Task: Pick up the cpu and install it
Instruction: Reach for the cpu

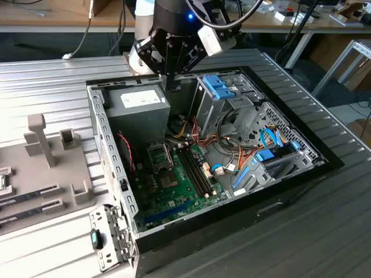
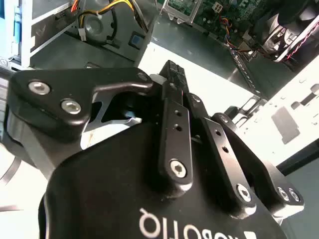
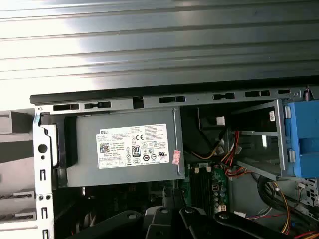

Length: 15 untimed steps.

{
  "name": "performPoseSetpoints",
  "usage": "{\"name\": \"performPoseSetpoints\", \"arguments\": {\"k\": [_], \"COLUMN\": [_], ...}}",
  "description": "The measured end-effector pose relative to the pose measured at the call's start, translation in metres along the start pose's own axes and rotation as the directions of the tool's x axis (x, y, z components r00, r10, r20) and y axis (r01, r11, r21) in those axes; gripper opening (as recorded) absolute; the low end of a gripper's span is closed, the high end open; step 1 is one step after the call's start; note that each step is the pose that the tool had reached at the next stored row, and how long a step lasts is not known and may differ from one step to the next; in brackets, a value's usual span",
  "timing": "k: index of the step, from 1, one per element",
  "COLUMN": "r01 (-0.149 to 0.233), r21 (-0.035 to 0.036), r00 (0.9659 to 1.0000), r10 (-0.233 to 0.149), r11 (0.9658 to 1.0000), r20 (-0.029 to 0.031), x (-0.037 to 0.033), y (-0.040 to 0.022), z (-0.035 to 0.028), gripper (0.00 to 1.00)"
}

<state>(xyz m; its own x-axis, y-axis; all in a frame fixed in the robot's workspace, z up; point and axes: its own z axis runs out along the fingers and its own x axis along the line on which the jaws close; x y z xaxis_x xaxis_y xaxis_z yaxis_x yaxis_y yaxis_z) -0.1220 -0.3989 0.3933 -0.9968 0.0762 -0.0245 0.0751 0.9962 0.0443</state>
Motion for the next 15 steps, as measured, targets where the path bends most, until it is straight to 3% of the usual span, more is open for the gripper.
{"name": "performPoseSetpoints", "arguments": {"k": [15], "r01": [0.000], "r21": [0.0000], "r00": [1.0000], "r10": [0.000], "r11": [1.0000], "r20": [0.0000], "x": [0.0067], "y": [-0.0005], "z": [-0.0002], "gripper": [0.11]}}
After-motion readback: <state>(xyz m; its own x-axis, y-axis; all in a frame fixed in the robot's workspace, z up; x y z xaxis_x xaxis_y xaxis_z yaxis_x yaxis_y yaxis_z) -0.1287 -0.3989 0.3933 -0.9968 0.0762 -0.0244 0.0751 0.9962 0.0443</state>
